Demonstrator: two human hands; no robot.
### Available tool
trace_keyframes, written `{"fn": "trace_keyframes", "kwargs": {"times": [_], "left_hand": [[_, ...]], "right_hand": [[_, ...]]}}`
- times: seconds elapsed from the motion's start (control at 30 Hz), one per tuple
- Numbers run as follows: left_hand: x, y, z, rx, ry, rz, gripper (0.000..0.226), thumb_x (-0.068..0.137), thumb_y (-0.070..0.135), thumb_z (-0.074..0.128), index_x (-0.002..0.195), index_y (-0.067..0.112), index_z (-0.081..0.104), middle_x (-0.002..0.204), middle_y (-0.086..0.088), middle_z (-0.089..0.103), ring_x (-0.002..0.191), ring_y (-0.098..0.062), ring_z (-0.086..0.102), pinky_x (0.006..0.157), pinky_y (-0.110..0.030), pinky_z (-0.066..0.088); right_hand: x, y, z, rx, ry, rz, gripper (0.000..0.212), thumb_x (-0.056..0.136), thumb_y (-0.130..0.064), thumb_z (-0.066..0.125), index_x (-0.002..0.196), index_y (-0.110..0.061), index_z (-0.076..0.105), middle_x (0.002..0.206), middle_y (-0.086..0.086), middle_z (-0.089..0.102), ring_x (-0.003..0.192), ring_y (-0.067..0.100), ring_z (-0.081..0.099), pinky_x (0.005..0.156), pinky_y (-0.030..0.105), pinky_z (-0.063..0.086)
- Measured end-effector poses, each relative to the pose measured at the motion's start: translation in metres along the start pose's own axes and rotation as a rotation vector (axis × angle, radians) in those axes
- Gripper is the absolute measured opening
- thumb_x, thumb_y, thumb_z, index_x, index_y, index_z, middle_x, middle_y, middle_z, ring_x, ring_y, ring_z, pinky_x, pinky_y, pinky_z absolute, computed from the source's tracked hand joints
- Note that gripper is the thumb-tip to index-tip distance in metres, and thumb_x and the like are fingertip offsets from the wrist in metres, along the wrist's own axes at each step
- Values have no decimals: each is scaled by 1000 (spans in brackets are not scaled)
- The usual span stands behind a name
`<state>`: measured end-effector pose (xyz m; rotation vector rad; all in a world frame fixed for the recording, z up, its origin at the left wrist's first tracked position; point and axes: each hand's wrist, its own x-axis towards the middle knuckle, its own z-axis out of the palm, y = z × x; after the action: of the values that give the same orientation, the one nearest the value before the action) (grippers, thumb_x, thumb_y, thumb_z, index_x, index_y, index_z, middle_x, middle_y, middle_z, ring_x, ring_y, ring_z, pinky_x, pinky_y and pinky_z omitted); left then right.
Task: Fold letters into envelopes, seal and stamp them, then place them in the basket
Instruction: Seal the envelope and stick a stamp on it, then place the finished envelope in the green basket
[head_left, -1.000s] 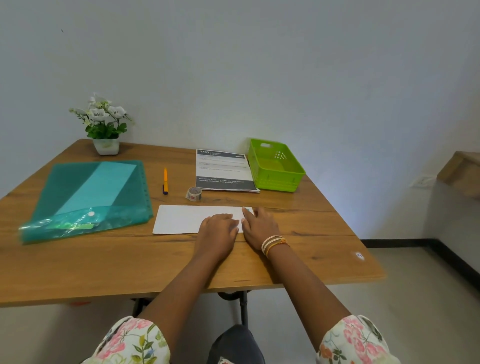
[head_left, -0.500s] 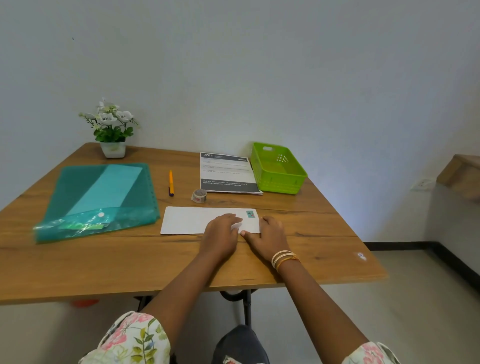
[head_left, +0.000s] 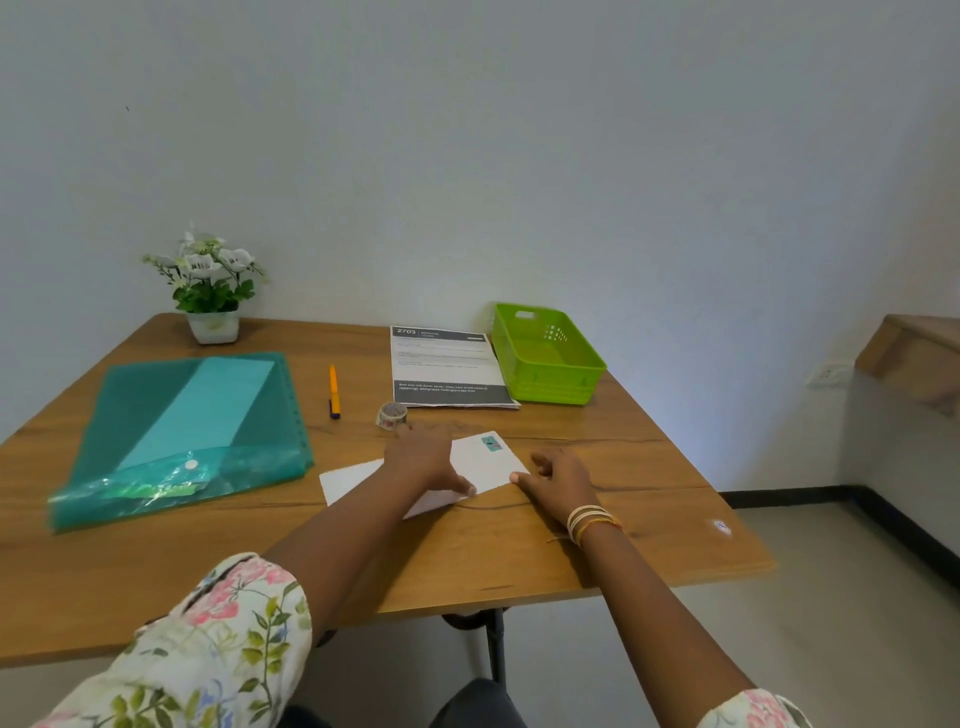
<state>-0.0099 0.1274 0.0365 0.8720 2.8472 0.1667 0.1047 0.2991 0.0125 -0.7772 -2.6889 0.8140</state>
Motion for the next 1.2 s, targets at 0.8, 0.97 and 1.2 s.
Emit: {"fn": "trace_keyframes", "kwargs": {"times": [0.8,0.97,1.2], "left_hand": [[24,83,-56,-1544,214,-371,24,83,14,71,101,-1,67,101,-7,68,92,-28,67,89,-40,54],[57,105,-85,-1591,93,-306,37,82,11,73,114,-3,61,113,-13,67,100,-32,66,90,-45,54],[81,121,-91,-1461,-146,-188,18,91,17,65,89,7,50,78,-12,56,62,-29,59,52,-31,53]], "right_hand": [[-42,-23,-71,1052,-423,337,17,90,-24,60,100,-11,63,94,13,65,76,26,64,63,33,54],[-11,-26,-100,1120,-238,318,20,92,1,54,111,-8,55,94,9,65,83,21,63,52,25,58],[73,-37,-138,1077,-56,322,31,88,15,52,113,-2,54,113,17,56,97,30,57,47,25,57]]}}
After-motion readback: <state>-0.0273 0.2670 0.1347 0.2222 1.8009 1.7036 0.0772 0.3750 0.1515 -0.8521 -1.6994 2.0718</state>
